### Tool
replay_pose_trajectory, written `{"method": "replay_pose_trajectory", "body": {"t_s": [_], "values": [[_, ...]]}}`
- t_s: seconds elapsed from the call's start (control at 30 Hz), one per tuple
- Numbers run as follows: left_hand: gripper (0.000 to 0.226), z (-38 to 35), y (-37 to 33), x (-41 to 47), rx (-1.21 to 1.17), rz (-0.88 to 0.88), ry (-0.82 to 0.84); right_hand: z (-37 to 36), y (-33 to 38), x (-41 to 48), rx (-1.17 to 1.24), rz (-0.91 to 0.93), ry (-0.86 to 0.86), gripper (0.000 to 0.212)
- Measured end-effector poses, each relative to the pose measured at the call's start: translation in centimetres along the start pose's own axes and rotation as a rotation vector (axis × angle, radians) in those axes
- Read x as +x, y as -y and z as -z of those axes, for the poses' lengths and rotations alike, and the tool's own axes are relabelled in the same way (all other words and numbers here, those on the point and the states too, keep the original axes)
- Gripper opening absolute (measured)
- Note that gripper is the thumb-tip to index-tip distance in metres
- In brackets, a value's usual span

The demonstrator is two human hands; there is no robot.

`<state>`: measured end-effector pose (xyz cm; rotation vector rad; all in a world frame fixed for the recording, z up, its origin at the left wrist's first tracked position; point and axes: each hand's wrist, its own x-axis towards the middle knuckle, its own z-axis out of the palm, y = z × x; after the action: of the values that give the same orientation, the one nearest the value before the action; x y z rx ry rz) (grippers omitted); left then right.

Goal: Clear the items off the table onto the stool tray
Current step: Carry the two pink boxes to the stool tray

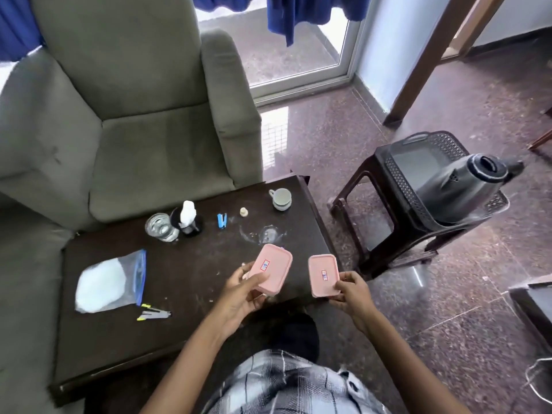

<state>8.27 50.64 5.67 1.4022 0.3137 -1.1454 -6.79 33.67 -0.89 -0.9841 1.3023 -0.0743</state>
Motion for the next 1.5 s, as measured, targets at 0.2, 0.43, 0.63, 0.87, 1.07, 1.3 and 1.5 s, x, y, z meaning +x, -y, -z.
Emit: {"method": "replay_pose_trajectory", "body": {"t_s": [0.2, 0.43, 0.63, 0.87, 1.07, 1.3, 1.5], "values": [[0.019, -6.0, -1.8, 5.0, -0.055, 0.115, 0.012, 6.9, 7.4, 3.6, -0.024, 0.097, -0.053, 0.023], [0.020, -13.4, -6.3, 10.0, 0.038, 0.006, 0.023, 13.9, 17.4, 7.6, -0.082, 0.326, -0.158, 0.020], [0.027, -21.2, -7.9, 13.6, 0.004, -0.020, 0.059, 17.5, 29.6, 13.2, -0.304, 0.558, -0.050, 0.014], [0.020, -35.1, -8.1, 17.6, -0.123, 0.004, -0.010, 25.6, 39.7, 28.2, -0.553, 0.537, -0.075, 0.028], [0.012, -43.6, -7.3, 19.3, -0.182, 0.057, -0.144, 30.2, 38.4, 40.4, -0.669, 0.171, 0.033, 0.013], [0.016, -47.3, -6.4, 19.7, -0.166, 0.036, -0.238, 26.7, 34.9, 46.7, -0.666, 0.082, 0.136, 0.023], [0.019, -49.0, -5.6, 19.5, -0.158, 0.015, -0.280, 24.5, 33.7, 48.6, -0.619, 0.053, 0.126, 0.018]]}}
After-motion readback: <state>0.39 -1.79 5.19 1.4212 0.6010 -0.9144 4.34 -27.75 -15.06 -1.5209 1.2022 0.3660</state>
